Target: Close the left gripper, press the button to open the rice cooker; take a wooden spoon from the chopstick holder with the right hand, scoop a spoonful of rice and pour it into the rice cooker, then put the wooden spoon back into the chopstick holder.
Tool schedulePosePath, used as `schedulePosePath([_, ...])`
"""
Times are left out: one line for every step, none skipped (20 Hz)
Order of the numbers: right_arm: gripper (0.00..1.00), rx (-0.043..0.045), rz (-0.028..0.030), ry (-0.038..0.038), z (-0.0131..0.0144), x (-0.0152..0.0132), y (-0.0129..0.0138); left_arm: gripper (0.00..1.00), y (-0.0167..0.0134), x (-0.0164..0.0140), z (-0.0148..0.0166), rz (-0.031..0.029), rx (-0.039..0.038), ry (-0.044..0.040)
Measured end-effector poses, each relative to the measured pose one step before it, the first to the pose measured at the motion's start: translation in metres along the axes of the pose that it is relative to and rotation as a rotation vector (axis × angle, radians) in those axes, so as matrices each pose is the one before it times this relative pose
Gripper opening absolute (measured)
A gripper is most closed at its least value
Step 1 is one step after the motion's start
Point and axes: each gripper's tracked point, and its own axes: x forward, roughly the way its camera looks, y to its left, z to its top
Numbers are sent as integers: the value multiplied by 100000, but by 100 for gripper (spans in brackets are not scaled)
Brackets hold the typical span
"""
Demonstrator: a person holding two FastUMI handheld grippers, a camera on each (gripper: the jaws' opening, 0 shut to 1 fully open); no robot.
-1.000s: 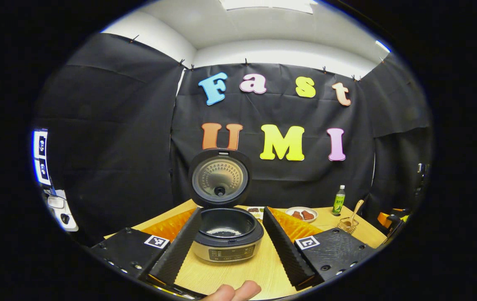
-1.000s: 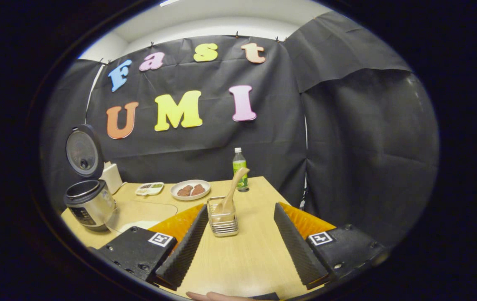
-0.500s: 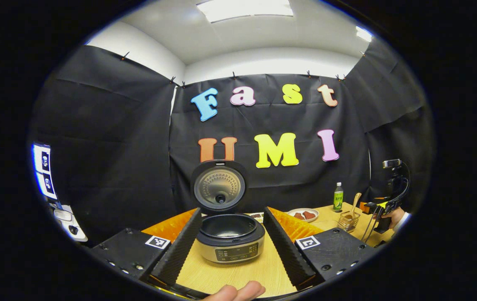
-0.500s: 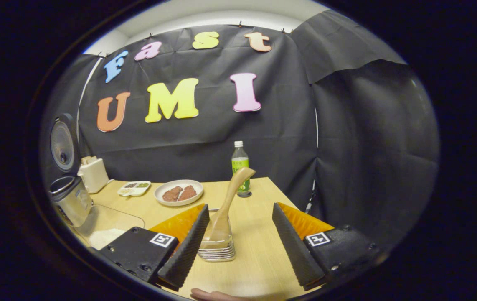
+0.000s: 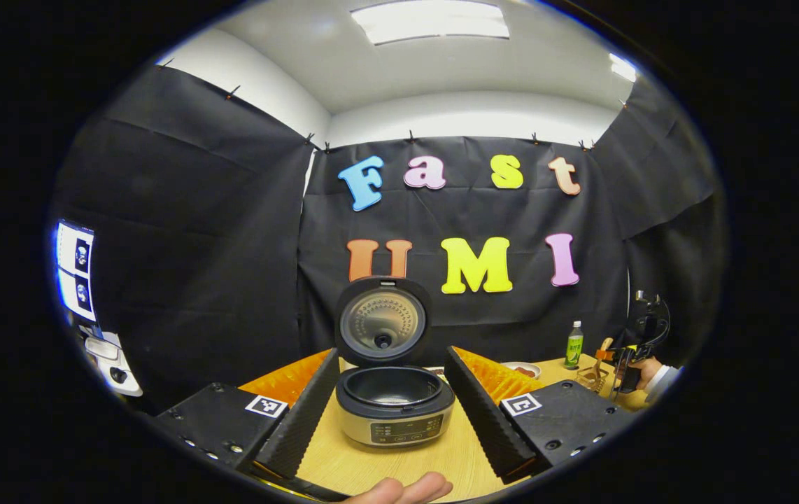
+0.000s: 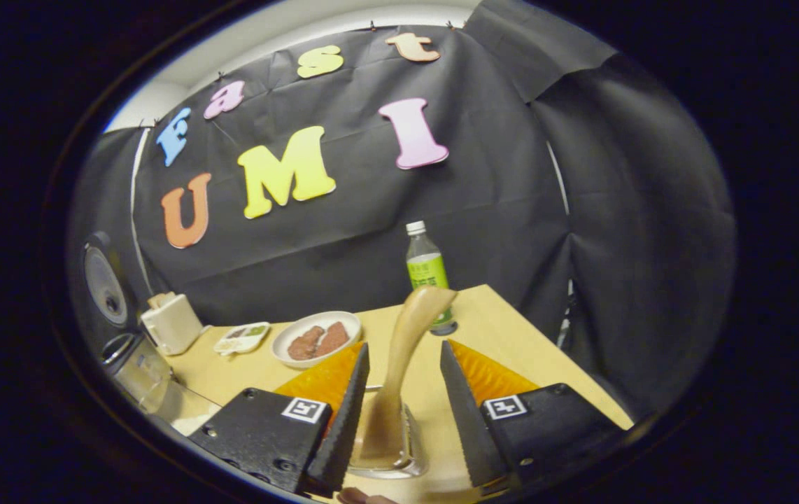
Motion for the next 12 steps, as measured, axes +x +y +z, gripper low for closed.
schedulePosePath([64,460,-373,572,69,699,-278,96,-162,261,-364,-78,-1210,434])
schedulePosePath([63,774,1228,294,60,454,153,96,22,266,-284,66,-1326,803])
schedulePosePath([62,1061,1305,1241,-282,324,281,96,102,144,-265,-67,-832,272])
schedulePosePath([55,1176,1604,728,-303,172,262,96,206,46,-52,572,-497,-393])
schedulePosePath([46,938,-3538,726,201,-63,-784,96,426,115,343,835,-374,-1390])
schedulePosePath([32,3273,1091,-1379,-120,-467,242,96,107,-50,210,147,-272,-1609])
schedulePosePath([18,2434,3097,-165,-81,-125,1005,95,-118,-58,110,-204,-568,-1071])
schedulePosePath([16,-647,-434,-575,55,-736,243,94,-192,-82,-31,-941,-902,-305])
schedulePosePath([14,-930,-799,-833,356,-392,137,94,-356,-233,-176,-1273,-1124,8])
schedulePosePath([14,-1531,-703,-1662,352,-685,285,94,-223,-330,-88,-1443,-979,96])
schedulePosePath([13,-493,-1093,-2685,802,-919,48,94,-342,-221,-109,-2229,-332,653])
schedulePosePath([13,404,350,-3292,941,-994,435,94,-536,-251,-303,-2815,700,819])
